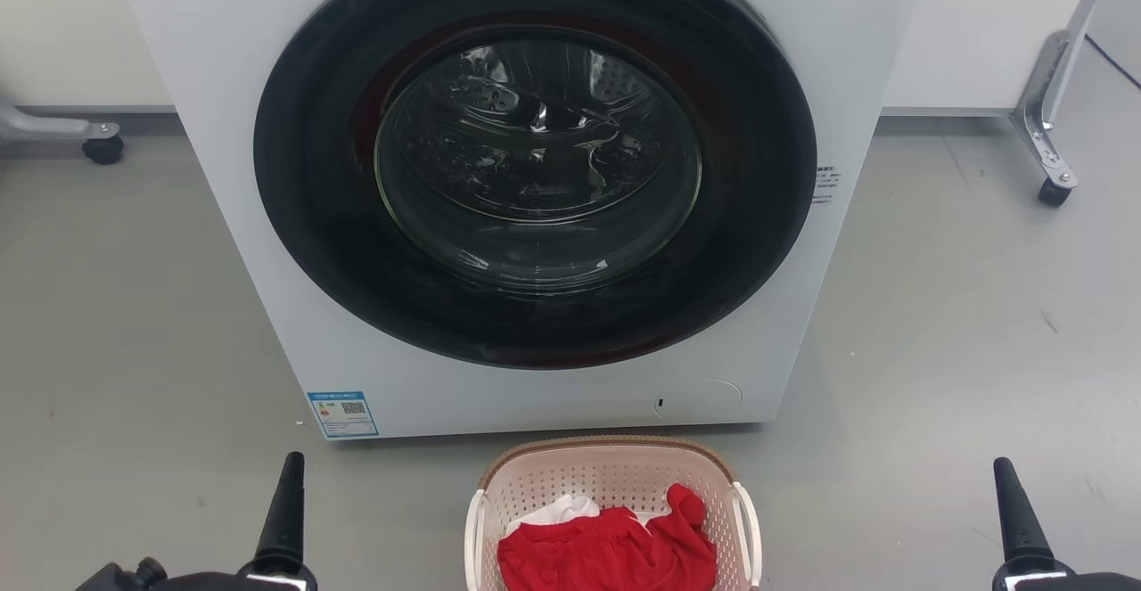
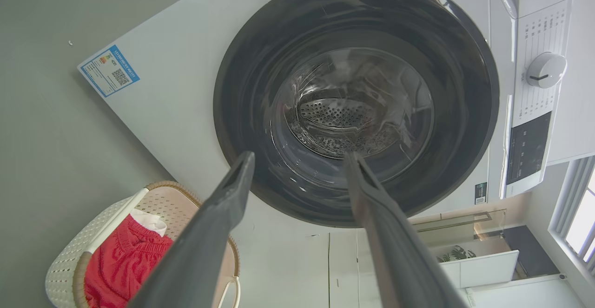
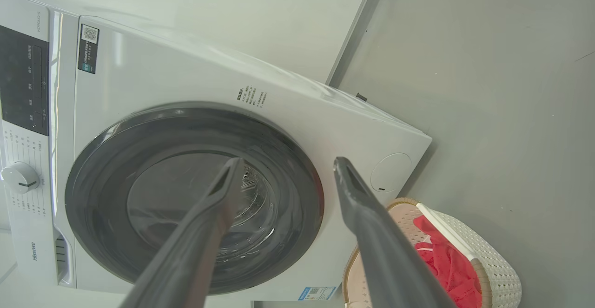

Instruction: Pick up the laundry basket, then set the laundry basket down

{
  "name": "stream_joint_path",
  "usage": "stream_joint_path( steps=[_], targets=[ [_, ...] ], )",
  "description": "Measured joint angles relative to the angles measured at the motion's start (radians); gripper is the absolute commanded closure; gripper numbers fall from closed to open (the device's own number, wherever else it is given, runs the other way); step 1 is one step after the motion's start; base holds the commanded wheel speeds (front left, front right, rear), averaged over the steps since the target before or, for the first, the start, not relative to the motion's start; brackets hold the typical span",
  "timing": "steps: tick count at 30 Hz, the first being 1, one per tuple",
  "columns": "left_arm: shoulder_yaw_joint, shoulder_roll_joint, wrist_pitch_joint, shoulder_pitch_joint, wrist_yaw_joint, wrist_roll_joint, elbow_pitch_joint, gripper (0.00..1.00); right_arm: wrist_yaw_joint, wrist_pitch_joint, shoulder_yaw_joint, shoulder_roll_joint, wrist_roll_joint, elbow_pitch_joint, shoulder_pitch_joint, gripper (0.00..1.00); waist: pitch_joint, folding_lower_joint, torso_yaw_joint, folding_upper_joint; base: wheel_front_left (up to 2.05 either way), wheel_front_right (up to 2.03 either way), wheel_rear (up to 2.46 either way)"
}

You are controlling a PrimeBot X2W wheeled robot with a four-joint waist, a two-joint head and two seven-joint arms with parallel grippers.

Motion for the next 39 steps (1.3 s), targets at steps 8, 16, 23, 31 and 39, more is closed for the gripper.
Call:
stream_joint_path(
  steps=[8,16,23,31,39],
  targets=[
    [-0.041,0.019,-0.027,-0.010,0.027,0.168,-0.020,0.00,-0.031,-0.034,0.051,-0.037,-0.156,-0.017,-0.013,0.00,-0.002,0.0000,0.000,0.0000,0.00,0.00,0.00],
    [-0.091,0.041,-0.058,-0.020,0.054,0.321,-0.029,0.00,-0.059,-0.062,0.113,-0.071,-0.314,-0.025,-0.019,0.00,-0.005,0.0000,0.001,0.0000,0.00,0.00,0.00],
    [-0.138,0.058,-0.081,-0.021,0.086,0.464,-0.028,0.00,-0.086,-0.087,0.172,-0.096,-0.451,-0.020,-0.021,0.00,-0.007,0.0000,0.001,0.0000,0.00,0.00,0.00],
    [-0.177,0.069,-0.110,-0.022,0.114,0.602,-0.019,0.00,-0.111,-0.116,0.220,-0.113,-0.571,-0.006,-0.022,0.00,-0.007,0.0000,0.001,0.0000,0.00,0.00,0.00],
    [-0.205,0.071,-0.142,-0.024,0.137,0.718,-0.004,0.00,-0.130,-0.148,0.257,-0.121,-0.680,0.015,-0.022,0.00,-0.008,0.0000,0.001,0.0000,0.00,0.00,0.00]
  ],
)
